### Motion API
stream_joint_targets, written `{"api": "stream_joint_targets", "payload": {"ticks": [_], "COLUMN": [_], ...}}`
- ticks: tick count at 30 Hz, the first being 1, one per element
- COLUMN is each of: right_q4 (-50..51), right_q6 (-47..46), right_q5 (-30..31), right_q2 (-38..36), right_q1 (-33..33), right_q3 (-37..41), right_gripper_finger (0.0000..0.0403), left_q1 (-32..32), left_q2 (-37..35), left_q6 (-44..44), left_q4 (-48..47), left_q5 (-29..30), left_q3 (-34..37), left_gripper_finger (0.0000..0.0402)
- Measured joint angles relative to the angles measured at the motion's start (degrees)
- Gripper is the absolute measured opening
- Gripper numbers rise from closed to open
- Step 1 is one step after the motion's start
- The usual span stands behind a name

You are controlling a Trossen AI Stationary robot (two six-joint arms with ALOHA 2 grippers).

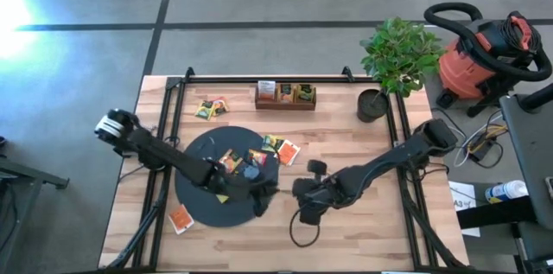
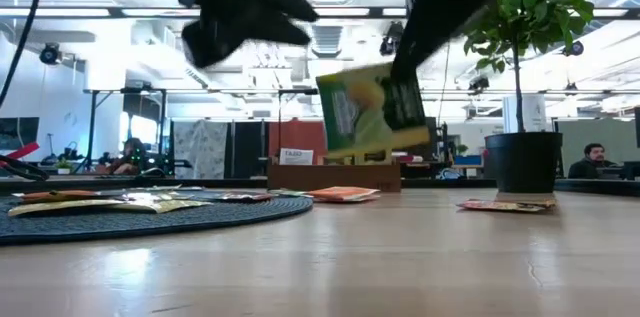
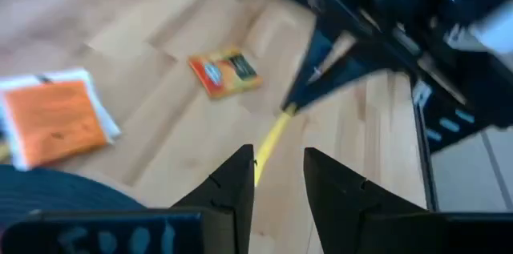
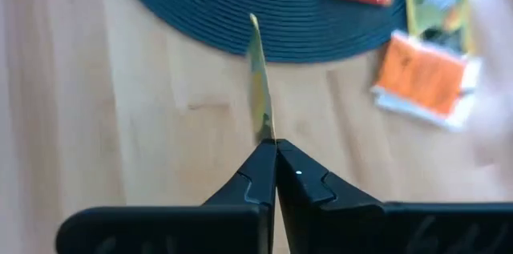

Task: Pick & Place Tea
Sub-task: Put the green tea bag into the right section of the wooden organizer

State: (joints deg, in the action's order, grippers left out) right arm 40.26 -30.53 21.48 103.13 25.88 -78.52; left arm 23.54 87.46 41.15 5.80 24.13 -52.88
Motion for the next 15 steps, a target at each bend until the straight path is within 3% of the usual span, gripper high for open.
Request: {"api": "stream_joint_targets", "payload": {"ticks": [7, 15], "right_q4": [5.1, 7.4], "right_q6": [12.4, 12.9], "right_q5": [-0.8, -1.0], "right_q2": [0.6, 0.6], "right_q1": [0.0, -2.5], "right_q3": [-7.4, -9.6], "right_gripper_finger": [0.0008, 0.0008], "left_q1": [-3.6, -4.3], "left_q2": [-4.1, 0.9], "left_q6": [-3.2, -3.1], "left_q4": [0.2, -0.9], "left_q5": [-5.1, -11.1], "left_q3": [-0.6, -3.8], "left_gripper_finger": [0.0106, 0.0106]}}
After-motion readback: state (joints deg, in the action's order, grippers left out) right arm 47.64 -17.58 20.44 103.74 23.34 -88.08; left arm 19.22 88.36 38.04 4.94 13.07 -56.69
